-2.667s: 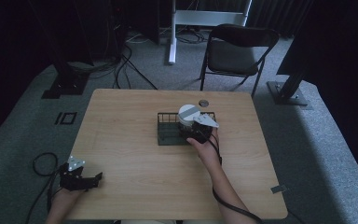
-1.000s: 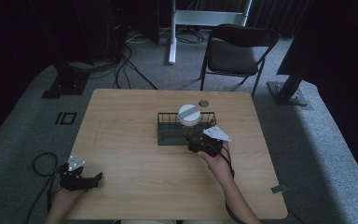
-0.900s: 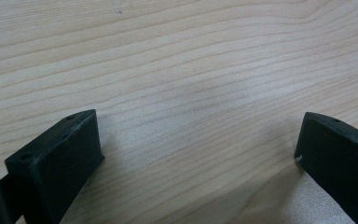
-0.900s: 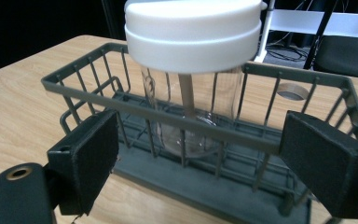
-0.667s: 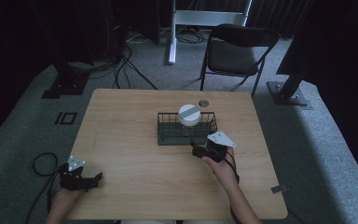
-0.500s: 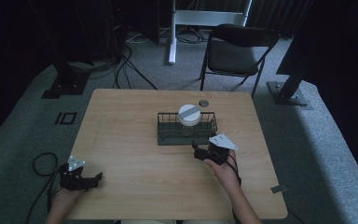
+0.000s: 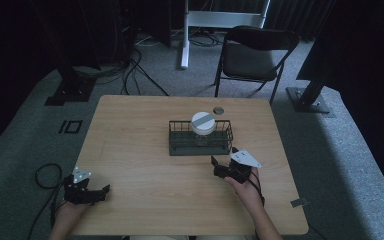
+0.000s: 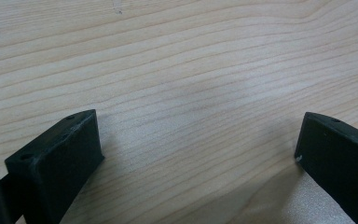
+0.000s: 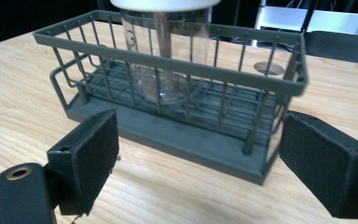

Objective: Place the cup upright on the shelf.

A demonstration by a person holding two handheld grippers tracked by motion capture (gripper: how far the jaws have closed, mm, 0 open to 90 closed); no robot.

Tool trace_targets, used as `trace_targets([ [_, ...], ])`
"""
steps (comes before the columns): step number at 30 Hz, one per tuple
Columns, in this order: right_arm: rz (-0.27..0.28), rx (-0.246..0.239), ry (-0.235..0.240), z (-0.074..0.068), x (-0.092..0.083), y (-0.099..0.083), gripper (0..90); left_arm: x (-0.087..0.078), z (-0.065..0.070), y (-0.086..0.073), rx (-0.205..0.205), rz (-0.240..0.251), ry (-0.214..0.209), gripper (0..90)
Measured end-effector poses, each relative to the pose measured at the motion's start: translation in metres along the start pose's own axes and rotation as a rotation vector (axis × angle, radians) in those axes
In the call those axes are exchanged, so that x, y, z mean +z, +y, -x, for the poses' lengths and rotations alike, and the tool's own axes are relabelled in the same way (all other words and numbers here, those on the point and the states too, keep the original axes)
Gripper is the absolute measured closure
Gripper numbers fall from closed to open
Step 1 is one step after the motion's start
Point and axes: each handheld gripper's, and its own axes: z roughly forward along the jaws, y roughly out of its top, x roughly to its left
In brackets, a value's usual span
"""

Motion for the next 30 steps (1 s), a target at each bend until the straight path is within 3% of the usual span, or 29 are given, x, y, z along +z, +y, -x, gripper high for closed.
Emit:
trace_targets([
  [15, -0.046, 0.012, -0.055, 0.023, -0.016, -0.026, 11.9, 0.0, 0.0, 0.0, -0.004, 0.0, 0.005, 0.6],
  [30, -0.077, 0.03, -0.119, 0.046, -0.03, -0.038, 11.9, 0.0, 0.0, 0.0, -0.003, -0.001, 0.005, 0.6],
])
